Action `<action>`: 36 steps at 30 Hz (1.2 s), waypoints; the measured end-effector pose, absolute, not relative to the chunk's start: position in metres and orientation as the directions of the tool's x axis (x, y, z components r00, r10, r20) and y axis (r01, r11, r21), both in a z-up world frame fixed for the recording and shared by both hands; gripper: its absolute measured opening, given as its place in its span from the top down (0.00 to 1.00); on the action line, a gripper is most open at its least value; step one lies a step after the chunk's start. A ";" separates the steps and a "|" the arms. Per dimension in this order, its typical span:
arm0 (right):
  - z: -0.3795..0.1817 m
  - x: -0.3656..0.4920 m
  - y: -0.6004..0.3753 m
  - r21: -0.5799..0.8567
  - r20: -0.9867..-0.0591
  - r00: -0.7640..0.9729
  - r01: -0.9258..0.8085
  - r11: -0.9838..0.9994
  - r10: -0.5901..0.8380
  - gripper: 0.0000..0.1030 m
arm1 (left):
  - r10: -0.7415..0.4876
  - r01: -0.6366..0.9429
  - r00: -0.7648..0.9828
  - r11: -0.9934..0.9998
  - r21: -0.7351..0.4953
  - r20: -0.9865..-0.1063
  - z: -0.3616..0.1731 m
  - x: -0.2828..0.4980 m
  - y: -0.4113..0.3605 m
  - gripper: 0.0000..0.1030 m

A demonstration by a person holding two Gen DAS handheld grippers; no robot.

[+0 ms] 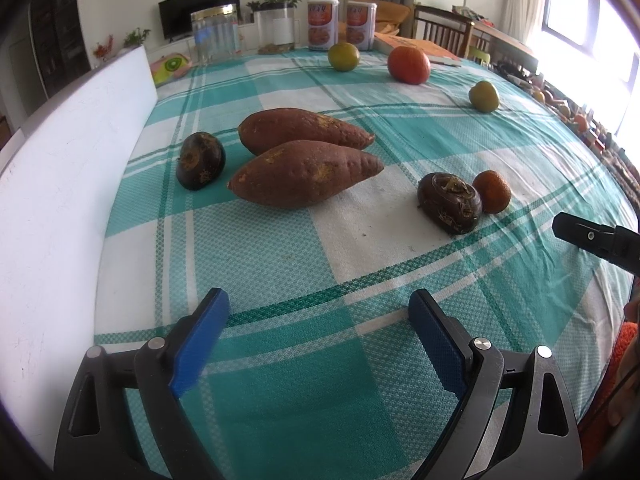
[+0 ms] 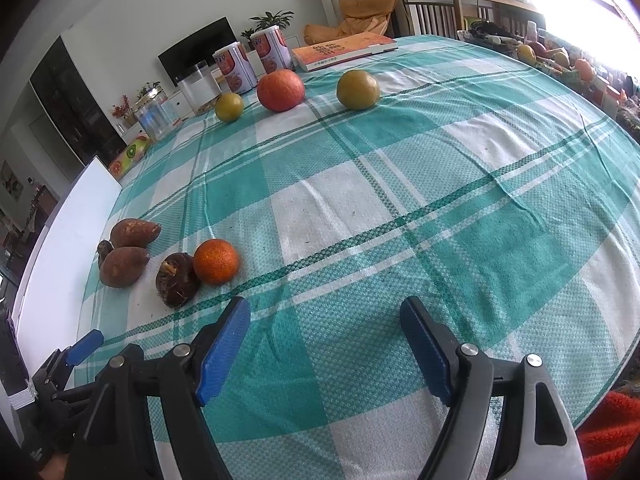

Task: Organize fruits
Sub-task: 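Move the left gripper back over the table toward the sweet potatoes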

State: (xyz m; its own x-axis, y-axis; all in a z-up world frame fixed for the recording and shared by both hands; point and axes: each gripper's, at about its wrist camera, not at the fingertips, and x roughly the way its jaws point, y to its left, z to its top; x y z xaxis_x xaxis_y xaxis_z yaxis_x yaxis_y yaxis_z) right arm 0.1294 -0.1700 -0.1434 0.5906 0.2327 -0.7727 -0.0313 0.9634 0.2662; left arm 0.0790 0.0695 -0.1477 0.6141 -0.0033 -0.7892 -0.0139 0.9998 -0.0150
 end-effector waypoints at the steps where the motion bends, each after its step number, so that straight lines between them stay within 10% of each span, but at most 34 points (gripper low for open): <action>1: -0.143 0.129 -0.170 0.266 -0.773 0.590 -0.031 0.963 0.233 0.25 | -0.003 -0.014 0.614 1.000 -0.015 -0.789 -0.148 0.079 0.069 0.10; 36: -0.144 0.128 -0.180 0.323 -0.760 0.593 -0.013 0.946 0.267 0.24 | -0.071 0.106 0.562 0.994 -0.013 -0.824 -0.129 0.140 0.072 0.09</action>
State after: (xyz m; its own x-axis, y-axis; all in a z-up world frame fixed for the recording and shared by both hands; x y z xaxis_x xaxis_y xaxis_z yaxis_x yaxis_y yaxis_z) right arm 0.1281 -0.1796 -0.1443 0.5927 0.2673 -0.7598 -0.0126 0.9463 0.3231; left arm 0.1401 0.0723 -0.1293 0.5625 -0.0705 -0.8238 0.1062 0.9943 -0.0126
